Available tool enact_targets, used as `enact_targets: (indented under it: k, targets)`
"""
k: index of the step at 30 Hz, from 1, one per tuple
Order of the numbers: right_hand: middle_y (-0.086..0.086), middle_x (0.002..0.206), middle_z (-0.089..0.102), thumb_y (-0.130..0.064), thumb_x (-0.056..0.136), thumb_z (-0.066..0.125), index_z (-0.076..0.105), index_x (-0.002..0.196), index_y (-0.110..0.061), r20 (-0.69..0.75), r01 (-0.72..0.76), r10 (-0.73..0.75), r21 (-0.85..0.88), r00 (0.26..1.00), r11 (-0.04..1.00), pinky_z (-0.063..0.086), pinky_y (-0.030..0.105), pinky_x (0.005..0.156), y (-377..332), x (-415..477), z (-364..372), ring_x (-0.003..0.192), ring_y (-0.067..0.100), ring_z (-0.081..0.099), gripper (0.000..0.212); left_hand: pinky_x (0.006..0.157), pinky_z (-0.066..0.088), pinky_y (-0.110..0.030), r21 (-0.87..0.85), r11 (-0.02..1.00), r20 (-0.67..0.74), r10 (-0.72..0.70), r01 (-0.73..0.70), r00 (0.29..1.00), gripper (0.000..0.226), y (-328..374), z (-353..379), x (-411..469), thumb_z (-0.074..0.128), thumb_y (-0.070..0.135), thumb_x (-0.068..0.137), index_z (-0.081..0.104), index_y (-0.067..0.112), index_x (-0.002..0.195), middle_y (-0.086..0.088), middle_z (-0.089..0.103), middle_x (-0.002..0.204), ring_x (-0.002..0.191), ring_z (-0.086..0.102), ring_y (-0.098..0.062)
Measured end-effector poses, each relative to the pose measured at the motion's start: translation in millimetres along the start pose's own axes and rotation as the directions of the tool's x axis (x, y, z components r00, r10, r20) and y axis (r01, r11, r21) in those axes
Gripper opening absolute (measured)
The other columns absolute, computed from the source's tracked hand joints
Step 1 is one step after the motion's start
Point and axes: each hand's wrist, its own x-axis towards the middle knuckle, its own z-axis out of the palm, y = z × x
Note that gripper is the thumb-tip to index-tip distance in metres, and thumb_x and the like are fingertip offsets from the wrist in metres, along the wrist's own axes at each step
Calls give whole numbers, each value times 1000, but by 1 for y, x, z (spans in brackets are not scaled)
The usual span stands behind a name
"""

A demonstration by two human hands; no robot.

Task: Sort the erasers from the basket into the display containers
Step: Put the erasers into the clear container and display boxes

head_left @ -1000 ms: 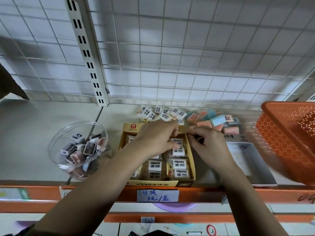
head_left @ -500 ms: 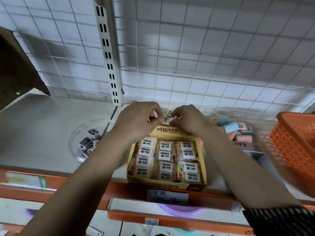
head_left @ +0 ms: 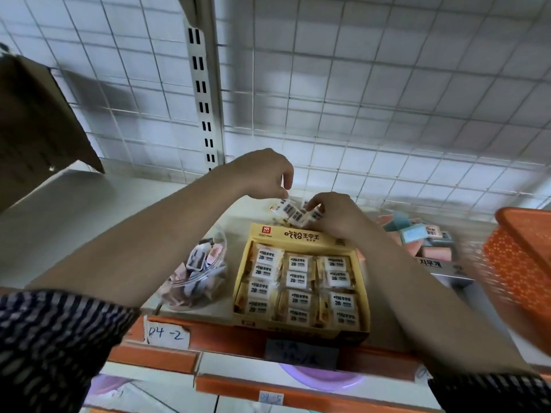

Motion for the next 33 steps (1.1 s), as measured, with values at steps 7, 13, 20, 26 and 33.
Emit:
enact_targets:
  k: [7,13,20,26,33]
  targets:
    - [1,93,62,-16,79,76,55,115,-31,-241,56,37,368,970,928,44,22,62,22,-22,-7,82,18,60,44,85,38,-30,210,970,288,57,-120,956,45,7,38,48,59,34,95,50,18,136,-4,53,134,119,49,-23]
    - [5,80,61,-9,81,76,58,124,-22,-279,98,99,614,955,783,52,34,62,38,-57,-19,64,19,61,48,73,39,-30,254,959,277,55,-128,959,41,14,51,62,74,28,83,61,14,120,-5,62,110,95,53,-21]
    - [6,83,69,3,84,67,66,114,-6,-218,154,64,839,974,521,50,20,55,36,-94,-18,64,13,63,32,76,45,-32,269,959,271,15,-91,962,37,17,59,65,72,19,82,62,10,116,-11,62,112,101,59,-27]
    - [5,91,74,7,85,63,69,103,-9,-134,148,-63,870,989,470,55,21,66,26,-107,-18,80,11,67,25,78,41,-30,137,990,275,-8,-31,961,57,14,54,58,78,23,80,49,15,128,-8,54,123,100,51,-22]
    - [4,92,75,-3,76,73,70,96,-7,-29,139,-194,799,980,585,57,23,70,19,-109,-14,83,15,69,21,74,37,-29,51,998,47,31,-34,998,41,13,34,38,76,24,80,59,14,116,-6,58,114,96,51,-21]
